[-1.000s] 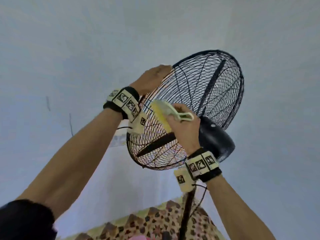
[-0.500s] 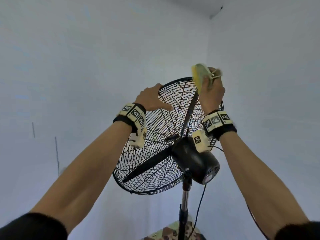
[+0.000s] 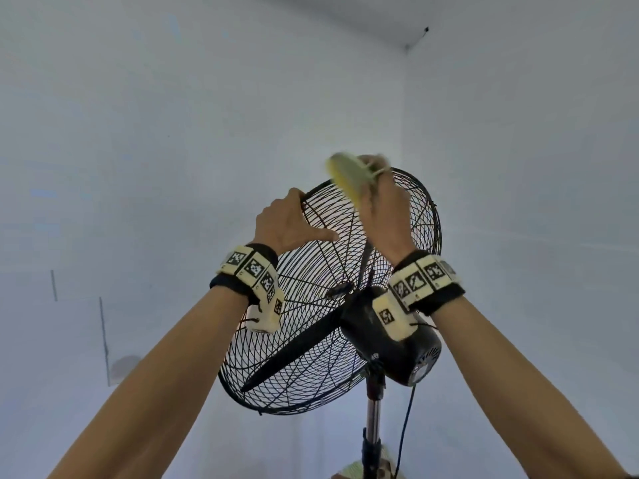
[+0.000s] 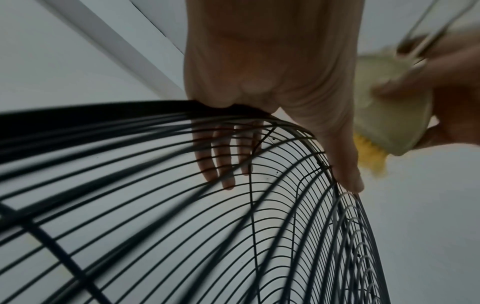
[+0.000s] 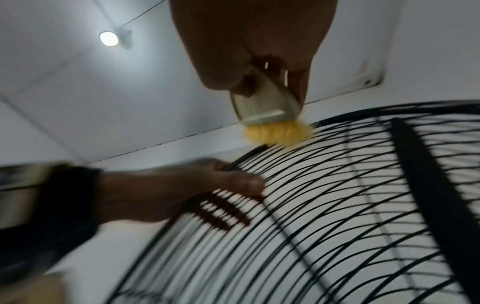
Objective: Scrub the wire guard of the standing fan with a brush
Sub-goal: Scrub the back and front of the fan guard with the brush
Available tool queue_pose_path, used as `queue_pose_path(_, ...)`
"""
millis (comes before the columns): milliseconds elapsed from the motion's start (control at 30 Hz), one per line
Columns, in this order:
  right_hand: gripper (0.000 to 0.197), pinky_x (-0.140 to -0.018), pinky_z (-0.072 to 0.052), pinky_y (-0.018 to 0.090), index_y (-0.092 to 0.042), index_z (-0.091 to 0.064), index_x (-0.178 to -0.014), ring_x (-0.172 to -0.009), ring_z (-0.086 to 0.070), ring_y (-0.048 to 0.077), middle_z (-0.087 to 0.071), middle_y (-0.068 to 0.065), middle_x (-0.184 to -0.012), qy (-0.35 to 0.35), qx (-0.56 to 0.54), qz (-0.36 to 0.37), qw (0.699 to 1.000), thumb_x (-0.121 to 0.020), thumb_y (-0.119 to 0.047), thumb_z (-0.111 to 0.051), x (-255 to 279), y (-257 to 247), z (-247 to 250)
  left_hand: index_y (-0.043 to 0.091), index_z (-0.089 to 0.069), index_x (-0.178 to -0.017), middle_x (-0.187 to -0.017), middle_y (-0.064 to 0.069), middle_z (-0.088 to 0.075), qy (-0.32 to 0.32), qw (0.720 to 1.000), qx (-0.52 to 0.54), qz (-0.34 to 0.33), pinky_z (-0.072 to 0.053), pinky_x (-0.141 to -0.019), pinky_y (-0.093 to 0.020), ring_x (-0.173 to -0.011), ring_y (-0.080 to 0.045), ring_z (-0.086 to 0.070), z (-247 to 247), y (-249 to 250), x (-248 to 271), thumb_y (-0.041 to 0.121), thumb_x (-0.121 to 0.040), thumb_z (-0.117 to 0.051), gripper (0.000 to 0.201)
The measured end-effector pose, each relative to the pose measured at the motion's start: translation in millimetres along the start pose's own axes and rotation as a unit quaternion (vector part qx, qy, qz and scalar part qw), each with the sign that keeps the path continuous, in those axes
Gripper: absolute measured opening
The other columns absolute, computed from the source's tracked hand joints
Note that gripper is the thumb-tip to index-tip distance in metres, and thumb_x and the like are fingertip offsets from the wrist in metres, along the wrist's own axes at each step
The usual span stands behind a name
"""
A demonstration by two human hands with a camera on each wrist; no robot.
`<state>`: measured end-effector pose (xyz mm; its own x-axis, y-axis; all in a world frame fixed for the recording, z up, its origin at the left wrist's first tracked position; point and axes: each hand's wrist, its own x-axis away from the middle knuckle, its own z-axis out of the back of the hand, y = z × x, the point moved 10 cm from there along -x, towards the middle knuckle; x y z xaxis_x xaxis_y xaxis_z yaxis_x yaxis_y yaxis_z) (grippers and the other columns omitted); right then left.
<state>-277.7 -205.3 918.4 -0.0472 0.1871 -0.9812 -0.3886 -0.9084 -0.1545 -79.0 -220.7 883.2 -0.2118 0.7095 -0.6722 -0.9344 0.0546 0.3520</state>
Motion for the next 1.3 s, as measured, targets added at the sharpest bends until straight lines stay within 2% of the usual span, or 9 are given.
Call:
queue_pose_path(133, 0.029, -0.063, -0.047, 0.021, -0.006, -0.061, -0.131, -0.066, -0.057, 0.016, -0.073, 0.009, -0.092, 0.110, 0.095, -0.065, 0.987, -0.106, -0.014, -0.048, -15.0, 31.7, 31.0, 0.017, -0.047, -0.139, -0.124, -0.004, -0.067, -0.001, 1.000, -0.008, -0.011, -0.050, -0.093, -0.042, -0.113, -0.029, -0.064, 1.4, 2.8, 3.0, 0.079, -0.060, -0.083, 0.107)
queue_pose_path(233, 0.030, -0.057, -0.036, 0.001, -0.010, -0.062, -0.134, -0.052, -0.047, -0.002, -0.073, -0.001, -0.089, 0.031, 0.040, 0.051, 0.997, -0.107, -0.015, -0.051, 4.5, -8.9, -5.3, 0.019, -0.048, -0.139, -0.126, -0.004, -0.068, 0.013, 1.000, -0.015, -0.011, -0.049, -0.092, -0.041, -0.115, -0.030, -0.065, 3.6, -0.6, 3.4, 0.078, -0.062, -0.082, 0.104)
queue_pose_path(333, 0.035, -0.054, -0.046, 0.009, -0.013, -0.059, -0.139, -0.057, -0.054, -0.007, -0.073, -0.001, -0.093, -0.069, -0.030, 0.090, 0.993, -0.105, -0.015, -0.054, 30.0, -29.4, -29.3, 0.019, -0.053, -0.137, -0.130, -0.004, -0.066, 0.029, 0.999, -0.014, -0.009, -0.051, -0.094, -0.042, -0.116, -0.028, -0.064, 4.8, -2.3, 6.2, 0.076, -0.065, -0.081, 0.096)
queue_pose_path(533, 0.037, -0.063, -0.047, 0.011, -0.011, -0.059, -0.141, -0.071, -0.057, 0.009, -0.074, 0.006, -0.102, 0.154, 0.006, -0.111, 0.982, -0.105, -0.013, -0.052, 1.8, 45.4, 41.0, 0.021, -0.034, -0.150, -0.147, -0.006, -0.046, 0.048, 0.996, -0.074, 0.027, -0.045, -0.101, -0.056, -0.132, -0.034, -0.047, -3.9, 2.1, 19.3, 0.077, -0.065, -0.081, 0.112)
queue_pose_path(767, 0.034, -0.044, -0.040, 0.014, -0.031, -0.050, -0.137, -0.048, -0.050, 0.005, -0.059, -0.007, -0.069, -0.082, -0.061, 0.110, 0.989, -0.106, -0.016, -0.052, 49.9, -31.3, -22.8, 0.011, -0.027, -0.151, -0.145, -0.013, -0.038, 0.123, 0.979, -0.138, 0.089, -0.030, -0.111, -0.059, -0.132, -0.036, -0.038, -14.4, -0.6, 40.4, 0.068, -0.063, -0.086, 0.120)
queue_pose_path(967, 0.011, -0.041, -0.042, 0.014, -0.016, -0.060, -0.113, -0.052, -0.053, -0.003, -0.072, 0.002, -0.085, 0.128, -0.074, -0.129, 0.981, -0.107, -0.017, -0.052, 23.1, 60.3, 43.8, 0.015, -0.021, -0.156, -0.153, -0.008, -0.034, 0.114, 0.982, -0.119, 0.091, -0.026, -0.114, -0.058, -0.139, -0.035, -0.033, -14.7, 3.7, 42.0, 0.068, -0.059, -0.089, 0.130)
queue_pose_path(1067, 0.014, -0.040, -0.034, 0.014, -0.017, -0.059, -0.116, -0.046, -0.045, 0.004, -0.065, -0.006, -0.079, 0.030, -0.084, -0.042, 0.995, -0.107, -0.014, -0.048, 25.6, 34.7, 24.9, 0.015, -0.022, -0.156, -0.154, -0.007, -0.034, 0.116, 0.983, -0.105, 0.094, -0.027, -0.112, -0.057, -0.139, -0.035, -0.032, -13.2, 0.4, 42.8, 0.065, -0.061, -0.090, 0.127)
queue_pose_path(1200, 0.025, -0.050, -0.046, 0.008, -0.026, -0.058, -0.120, -0.058, -0.053, -0.003, -0.069, 0.009, -0.126, -0.186, -0.098, 0.084, 0.974, -0.102, -0.009, -0.055, 64.6, -11.5, -19.2, 0.014, -0.027, -0.155, -0.152, -0.007, -0.037, 0.132, 0.982, -0.097, 0.091, -0.030, -0.109, -0.054, -0.135, -0.035, -0.036, -10.7, -4.0, 46.2, 0.063, -0.059, -0.092, 0.126)
queue_pose_path(1300, 0.021, -0.044, -0.052, 0.022, -0.037, -0.059, -0.115, -0.058, -0.063, 0.009, -0.072, 0.006, -0.099, -0.090, -0.168, -0.002, 0.982, -0.107, -0.020, -0.051, 43.3, 14.0, 5.9, 0.014, -0.027, -0.155, -0.151, -0.007, -0.038, 0.135, 0.982, -0.097, 0.085, -0.030, -0.109, -0.054, -0.135, -0.034, -0.036, -11.4, -0.8, 46.6, 0.064, -0.058, -0.092, 0.126)
